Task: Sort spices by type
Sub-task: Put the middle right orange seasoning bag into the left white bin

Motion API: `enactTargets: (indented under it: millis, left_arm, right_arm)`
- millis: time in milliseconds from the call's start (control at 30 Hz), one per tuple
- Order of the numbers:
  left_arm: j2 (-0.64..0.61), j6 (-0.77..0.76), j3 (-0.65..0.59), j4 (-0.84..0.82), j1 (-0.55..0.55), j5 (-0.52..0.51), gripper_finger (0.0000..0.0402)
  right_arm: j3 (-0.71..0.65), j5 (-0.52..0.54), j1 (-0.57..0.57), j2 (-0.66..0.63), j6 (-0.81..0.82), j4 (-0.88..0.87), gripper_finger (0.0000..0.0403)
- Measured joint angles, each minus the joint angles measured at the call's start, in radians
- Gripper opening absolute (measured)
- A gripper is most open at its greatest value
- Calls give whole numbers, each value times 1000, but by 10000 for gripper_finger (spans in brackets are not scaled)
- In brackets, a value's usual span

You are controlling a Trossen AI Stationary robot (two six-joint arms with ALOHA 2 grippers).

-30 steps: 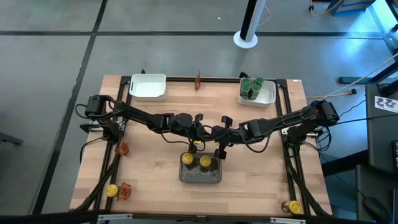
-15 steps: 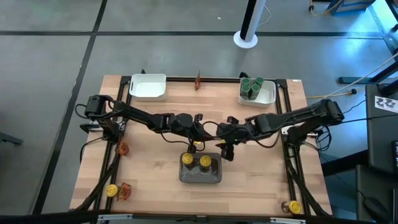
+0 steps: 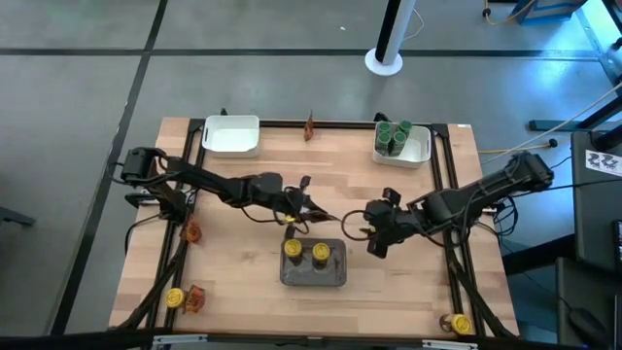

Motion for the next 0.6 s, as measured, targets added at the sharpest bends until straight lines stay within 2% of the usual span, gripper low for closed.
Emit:
enactTargets:
  millis: [133,300,433,600]
  left_arm:
    - [-2,-47,-33,152,7,49,47]
    - [-2,-73,-57,248,16,51,42]
    - [-2,-96,-74,296,24,52,46]
    - [-2,-117,-74,306,42,50,46]
  right_arm:
    - [-135,44,-2,-47,-29,206,214]
    - [-249,179,-2,-60,-198,554,214]
    - [-287,156,-2,-52,-372,849,214]
    - [-290,162,-2,-51,-489,1001,214]
